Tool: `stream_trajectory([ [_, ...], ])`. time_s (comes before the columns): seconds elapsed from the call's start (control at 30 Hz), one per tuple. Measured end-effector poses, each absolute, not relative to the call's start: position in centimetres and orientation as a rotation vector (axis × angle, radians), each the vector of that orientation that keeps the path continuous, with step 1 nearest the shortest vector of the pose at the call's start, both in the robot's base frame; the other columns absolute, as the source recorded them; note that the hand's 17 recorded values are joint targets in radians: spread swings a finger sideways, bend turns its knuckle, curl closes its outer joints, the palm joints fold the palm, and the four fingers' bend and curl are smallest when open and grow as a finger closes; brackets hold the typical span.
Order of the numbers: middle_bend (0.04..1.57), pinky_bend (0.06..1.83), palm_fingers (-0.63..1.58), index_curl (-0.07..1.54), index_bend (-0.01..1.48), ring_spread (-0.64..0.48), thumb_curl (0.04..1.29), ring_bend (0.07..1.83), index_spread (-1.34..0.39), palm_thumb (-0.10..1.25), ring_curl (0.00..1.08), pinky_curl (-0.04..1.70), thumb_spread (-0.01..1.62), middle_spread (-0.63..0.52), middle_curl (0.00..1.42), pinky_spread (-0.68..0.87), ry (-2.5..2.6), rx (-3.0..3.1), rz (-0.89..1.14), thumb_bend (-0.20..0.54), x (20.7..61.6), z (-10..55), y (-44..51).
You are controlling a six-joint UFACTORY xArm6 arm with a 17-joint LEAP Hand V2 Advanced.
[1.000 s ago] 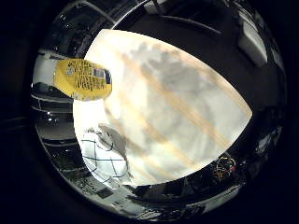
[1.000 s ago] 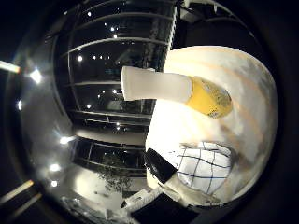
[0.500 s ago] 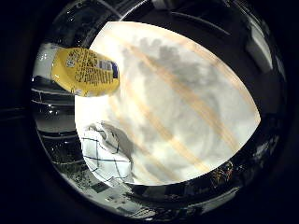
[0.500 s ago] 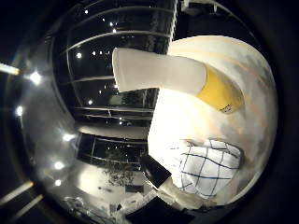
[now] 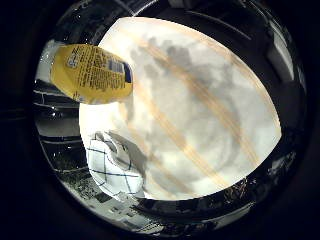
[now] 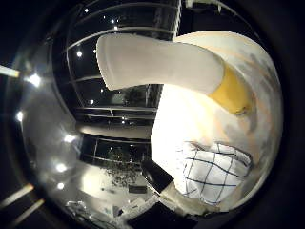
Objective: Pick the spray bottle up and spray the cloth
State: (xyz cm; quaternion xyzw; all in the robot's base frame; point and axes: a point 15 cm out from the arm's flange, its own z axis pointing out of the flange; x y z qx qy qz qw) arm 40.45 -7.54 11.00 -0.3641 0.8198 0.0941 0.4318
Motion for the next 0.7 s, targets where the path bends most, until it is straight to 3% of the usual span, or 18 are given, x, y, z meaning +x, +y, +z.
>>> stream_trajectory([
  [0.7, 0.20, 0.55, 0.01, 0.25, 0.15, 0.29, 0.30, 0.42, -0.10, 0.42, 0.26, 0.30, 0.97, 0.25, 0.33, 0.47, 2.026, -0.960, 0.263, -0.029, 42.7, 11.0, -6.0],
])
